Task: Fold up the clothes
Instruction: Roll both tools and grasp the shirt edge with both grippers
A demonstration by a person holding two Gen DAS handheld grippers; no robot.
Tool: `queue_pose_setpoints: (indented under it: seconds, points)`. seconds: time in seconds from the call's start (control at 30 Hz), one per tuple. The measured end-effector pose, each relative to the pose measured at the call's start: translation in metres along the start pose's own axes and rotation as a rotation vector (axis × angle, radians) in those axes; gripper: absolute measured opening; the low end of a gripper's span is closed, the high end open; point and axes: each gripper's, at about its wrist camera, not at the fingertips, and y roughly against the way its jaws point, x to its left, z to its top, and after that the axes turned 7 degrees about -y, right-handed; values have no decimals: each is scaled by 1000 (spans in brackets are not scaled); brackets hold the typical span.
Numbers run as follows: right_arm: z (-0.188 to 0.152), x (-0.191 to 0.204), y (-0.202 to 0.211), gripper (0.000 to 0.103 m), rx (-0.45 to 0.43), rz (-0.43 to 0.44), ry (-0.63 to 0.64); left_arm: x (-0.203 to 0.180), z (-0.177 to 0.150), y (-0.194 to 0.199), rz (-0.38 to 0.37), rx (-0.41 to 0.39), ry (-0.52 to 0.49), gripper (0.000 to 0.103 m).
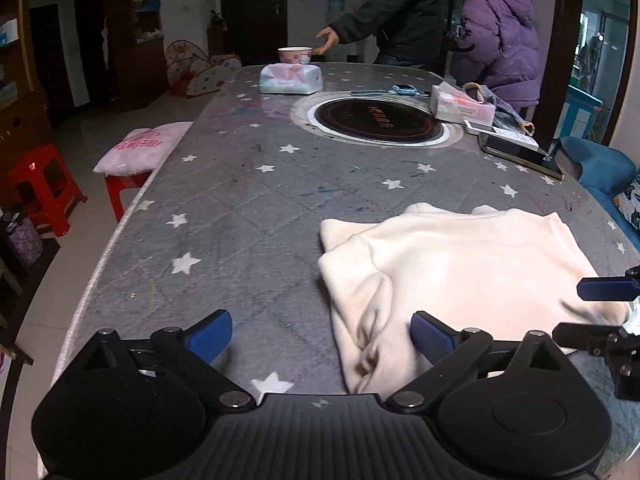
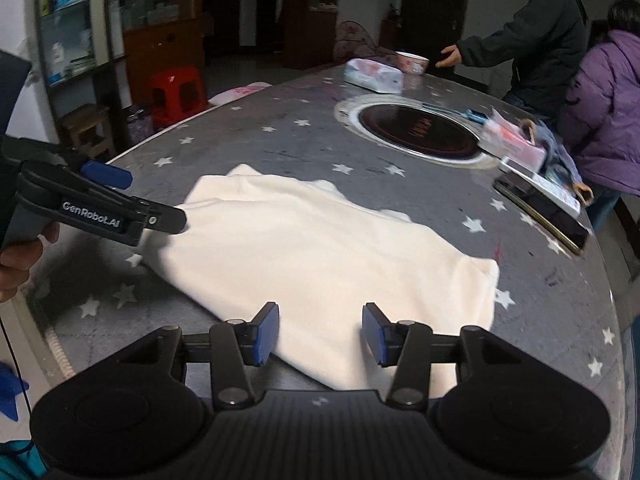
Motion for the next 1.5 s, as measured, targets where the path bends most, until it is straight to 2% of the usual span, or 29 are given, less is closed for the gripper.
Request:
queue_pose_setpoints:
  seconds: [0.07, 0.4, 0.6, 0.73, 0.83, 0.87, 0.97, 1.07, 1.17, 1.23, 1.4, 1.5]
  points:
    - [0, 7, 1, 54, -4, 5, 21, 2, -1, 2, 7, 0, 7, 102]
    - [2, 55, -7, 57, 8, 69, 186, 24, -7, 6, 35, 15, 72, 103]
    - [8, 88, -21, 57, 15, 97, 310, 41, -5, 4, 0, 33, 160, 103]
    - [10, 111, -34, 57, 9, 83, 410, 53, -5, 2, -27, 45, 220, 103]
    - [9, 126, -42, 50, 2, 72, 471, 59, -3, 2, -68, 53, 279, 103]
    - [9, 130, -44, 41, -3, 62, 480, 59, -2, 1, -91, 56, 301, 103]
    - [10, 132, -48, 25, -18, 39, 473, 57, 1, -3, -161, 71, 364, 103]
    - [17, 120, -42, 16, -30, 73, 397, 55, 3, -11, -216, 91, 428, 103]
    - [26, 104, -34, 13, -39, 121, 294, 53, 5, -21, -269, 120, 499, 103]
    - [30, 94, -28, 13, -49, 140, 247, 50, 7, -28, -309, 134, 542, 100]
    - [34, 76, -17, 12, -69, 176, 181, 43, 10, -43, -376, 154, 623, 84]
    - [33, 75, -16, 11, -72, 188, 174, 42, 9, -49, -390, 149, 657, 64]
